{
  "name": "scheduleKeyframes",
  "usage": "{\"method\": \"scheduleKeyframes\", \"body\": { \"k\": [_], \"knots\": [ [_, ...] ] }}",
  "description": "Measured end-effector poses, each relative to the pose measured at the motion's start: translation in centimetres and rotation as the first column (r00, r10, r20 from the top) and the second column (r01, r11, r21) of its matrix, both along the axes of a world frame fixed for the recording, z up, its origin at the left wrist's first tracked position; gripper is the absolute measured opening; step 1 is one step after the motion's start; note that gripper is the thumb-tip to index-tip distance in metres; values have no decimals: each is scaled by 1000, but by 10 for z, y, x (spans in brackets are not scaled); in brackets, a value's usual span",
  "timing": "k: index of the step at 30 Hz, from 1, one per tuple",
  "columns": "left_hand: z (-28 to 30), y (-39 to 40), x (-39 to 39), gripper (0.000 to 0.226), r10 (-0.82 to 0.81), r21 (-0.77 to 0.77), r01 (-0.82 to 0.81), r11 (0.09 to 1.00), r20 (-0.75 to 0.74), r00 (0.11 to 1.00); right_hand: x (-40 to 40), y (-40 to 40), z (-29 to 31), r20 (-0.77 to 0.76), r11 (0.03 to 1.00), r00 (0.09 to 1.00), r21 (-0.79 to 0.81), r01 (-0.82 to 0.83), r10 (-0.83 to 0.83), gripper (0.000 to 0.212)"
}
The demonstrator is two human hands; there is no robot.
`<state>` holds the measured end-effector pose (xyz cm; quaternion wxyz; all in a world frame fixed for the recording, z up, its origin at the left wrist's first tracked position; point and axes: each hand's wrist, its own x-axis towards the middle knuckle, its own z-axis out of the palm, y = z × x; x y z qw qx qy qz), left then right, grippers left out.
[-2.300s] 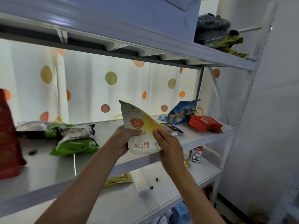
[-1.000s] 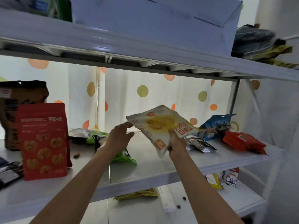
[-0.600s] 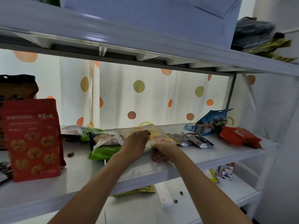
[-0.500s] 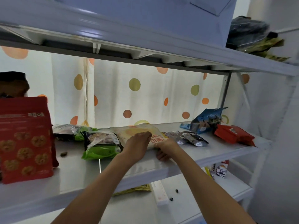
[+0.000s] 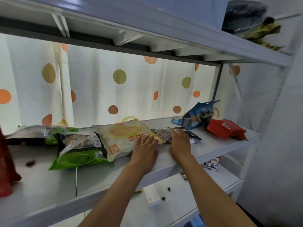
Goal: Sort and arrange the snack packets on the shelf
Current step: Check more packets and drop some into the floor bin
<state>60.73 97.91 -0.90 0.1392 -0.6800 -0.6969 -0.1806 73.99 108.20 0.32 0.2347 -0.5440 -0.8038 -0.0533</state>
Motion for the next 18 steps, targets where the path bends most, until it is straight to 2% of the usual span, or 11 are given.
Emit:
{"method": "scheduleKeyframes", "body": {
  "k": [2,7,11,15,18],
  "knots": [
    [-2,1,-2,48,-9,9,9,1000,7,1000,-1,6,-1,-30,999,999,-49,-13,11,50],
    [-3,3,-3,48,-20,24,20,1000,10,1000,2,8,-6,-131,1000,991,6,9,-8,29],
    [-3,1,-4,46,-24,39,22,999,27,999,5,-1,-6,-200,999,980,25,25,-20,29],
    [-2,0,-4,43,-39,64,36,997,42,998,14,-22,-9,-429,998,901,6,69,-60,29],
    [-2,0,-5,41,-41,98,36,995,50,998,20,-46,-16,-606,995,789,-52,84,-98,27]
  ]
}}
